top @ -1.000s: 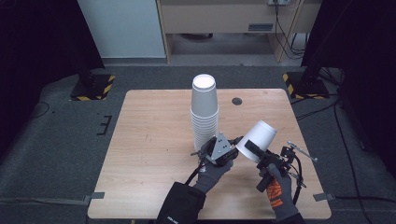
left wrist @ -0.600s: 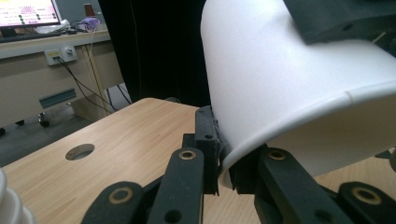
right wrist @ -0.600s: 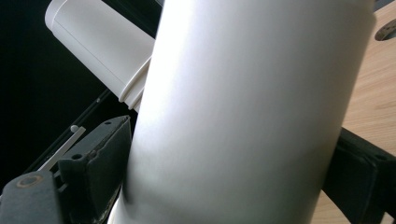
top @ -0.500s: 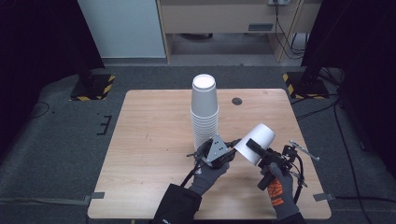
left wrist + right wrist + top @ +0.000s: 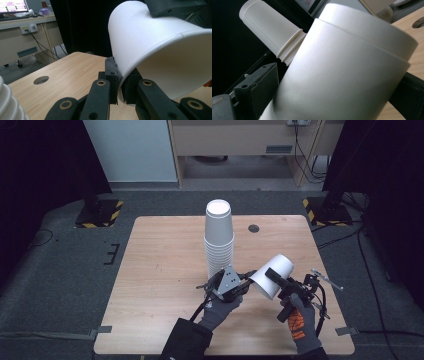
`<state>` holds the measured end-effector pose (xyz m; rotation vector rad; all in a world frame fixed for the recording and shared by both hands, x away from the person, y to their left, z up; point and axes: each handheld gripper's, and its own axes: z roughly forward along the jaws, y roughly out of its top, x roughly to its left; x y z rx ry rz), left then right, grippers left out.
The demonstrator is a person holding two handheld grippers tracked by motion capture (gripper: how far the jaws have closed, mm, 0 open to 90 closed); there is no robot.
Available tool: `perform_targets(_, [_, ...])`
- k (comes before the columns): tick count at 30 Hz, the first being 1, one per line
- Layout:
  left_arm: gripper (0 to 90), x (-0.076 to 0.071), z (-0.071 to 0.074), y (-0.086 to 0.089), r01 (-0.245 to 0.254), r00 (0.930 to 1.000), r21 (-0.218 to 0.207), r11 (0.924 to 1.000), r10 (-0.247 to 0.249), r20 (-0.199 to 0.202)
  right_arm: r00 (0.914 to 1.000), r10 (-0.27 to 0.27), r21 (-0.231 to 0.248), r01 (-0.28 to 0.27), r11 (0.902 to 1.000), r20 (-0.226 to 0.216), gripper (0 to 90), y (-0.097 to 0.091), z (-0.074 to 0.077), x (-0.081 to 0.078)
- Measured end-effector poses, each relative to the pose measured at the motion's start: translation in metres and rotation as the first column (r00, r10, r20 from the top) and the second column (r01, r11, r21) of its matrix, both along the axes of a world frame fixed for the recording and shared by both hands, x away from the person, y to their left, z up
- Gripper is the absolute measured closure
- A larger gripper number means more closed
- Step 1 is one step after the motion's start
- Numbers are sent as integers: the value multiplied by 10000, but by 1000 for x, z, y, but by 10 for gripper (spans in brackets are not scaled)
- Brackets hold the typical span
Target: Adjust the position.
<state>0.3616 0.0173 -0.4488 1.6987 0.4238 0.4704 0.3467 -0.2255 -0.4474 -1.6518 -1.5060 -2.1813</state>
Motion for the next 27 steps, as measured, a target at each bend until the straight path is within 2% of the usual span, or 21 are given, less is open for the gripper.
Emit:
perform_targets(9, [843, -5, 2, 4, 85, 10000, 95, 9999, -85, -41, 10000, -59, -15, 59, 10000, 59, 17, -3, 0, 1])
perform_targets(13, [851, -5, 2, 8, 174, 9996, 137, 9998, -171, -215, 9995, -299, -163, 301, 9994, 110, 36, -6, 0, 2])
perform_targets(15, [855, -7, 2, 11, 183, 9994, -10, 9998, -183, -288, 9953, -932, -334, 940, 9950, 261, 76, -10, -1, 1])
perform_targets(20, [857, -9, 4, 21, 74, 9996, 0, 10000, -74, -283, 9898, -1420, -557, 1423, 9882, 104, 79, -24, -6, 4])
perform_targets(27, [857, -14, 10, 34, 28, 9996, 72, 10000, -26, -268, 9824, -1832, -1125, 1861, 9761, 359, 84, -30, -6, 4])
